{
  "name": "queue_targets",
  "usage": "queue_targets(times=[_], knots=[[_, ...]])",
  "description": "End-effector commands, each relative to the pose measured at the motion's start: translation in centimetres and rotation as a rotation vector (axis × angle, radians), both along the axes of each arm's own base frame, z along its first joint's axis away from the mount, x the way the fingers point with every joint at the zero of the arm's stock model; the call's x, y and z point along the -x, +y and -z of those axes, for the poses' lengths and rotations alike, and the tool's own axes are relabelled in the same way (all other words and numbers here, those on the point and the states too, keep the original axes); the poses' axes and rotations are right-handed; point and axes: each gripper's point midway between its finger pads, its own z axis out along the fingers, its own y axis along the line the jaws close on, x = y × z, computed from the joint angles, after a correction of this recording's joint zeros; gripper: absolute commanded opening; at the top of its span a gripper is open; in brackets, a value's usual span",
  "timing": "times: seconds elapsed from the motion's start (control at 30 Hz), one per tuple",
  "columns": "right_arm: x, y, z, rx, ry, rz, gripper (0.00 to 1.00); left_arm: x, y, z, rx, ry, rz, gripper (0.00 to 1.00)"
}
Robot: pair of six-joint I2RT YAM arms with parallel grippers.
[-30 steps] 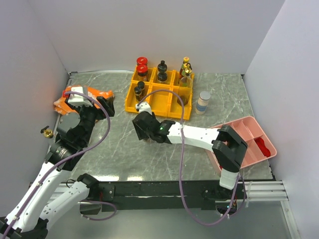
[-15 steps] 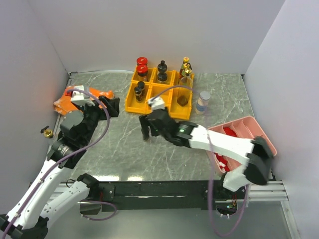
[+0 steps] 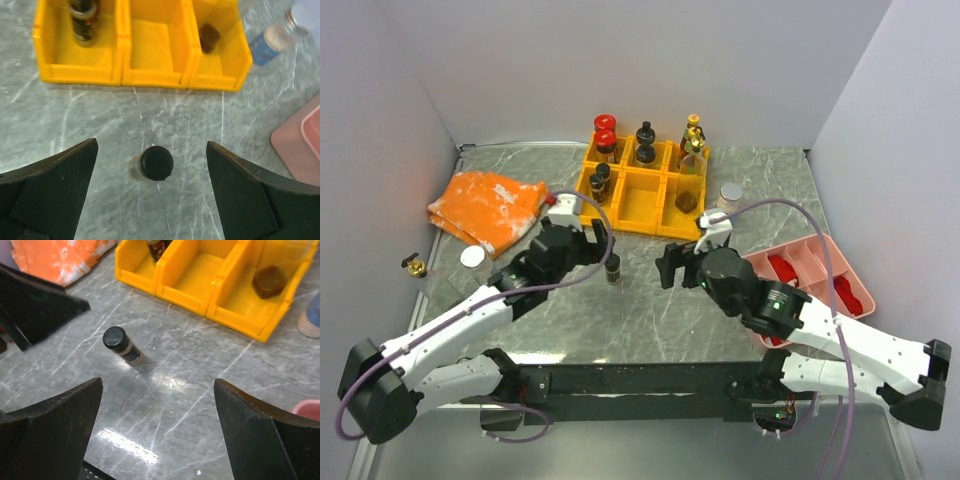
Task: Organize the condiment bottles
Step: Pick up the bottle from the center of the board.
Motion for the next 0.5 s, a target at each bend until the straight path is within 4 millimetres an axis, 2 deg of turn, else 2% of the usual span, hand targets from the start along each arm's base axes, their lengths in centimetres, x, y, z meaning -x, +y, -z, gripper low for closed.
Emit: queue_targets(times=[0.0,0.03,0.07,0.13,0.17,0.23,0.33,0.47], knots=[[-0.5,-1.5,-2.0,-0.057,-0.077,0.061,1.0,0.0,-2.9,-0.9,0.005,-0.112,0.042,0.92],[-0.5,-1.6,-2.0,-0.055,-0.079,0.064,1.0,0.1,-3.0,-0.6,-0.001,-0.12,0.03,0.91],[-0.5,-1.7,-1.9,-0.052,-0.079,0.066,1.0,0.2,-3.2,0.6,-0.025,-0.109,0.033,0.9],[-0.5,-2.0,-1.7,-0.049,-0.082,0.076,1.0,0.4,-4.0,0.8,-0.023,-0.132,0.042,0.85],[-0.5,-2.0,-1.7,-0.051,-0.084,0.074,1.0,0.4,-4.0,2.1,-0.055,-0.124,0.04,0.83],[-0.5,-2.0,-1.3,-0.044,-0.082,0.074,1.0,0.5,-4.7,2.6,-0.059,-0.14,0.05,0.81],[-0.6,-2.2,-1.3,-0.039,-0.084,0.079,1.0,0.2,-5.3,5.3,-0.116,-0.097,0.04,0.78],[-0.6,-2.3,-1.1,-0.027,-0.086,0.085,1.0,-0.2,-5.8,6.7,-0.151,-0.076,0.028,0.7]])
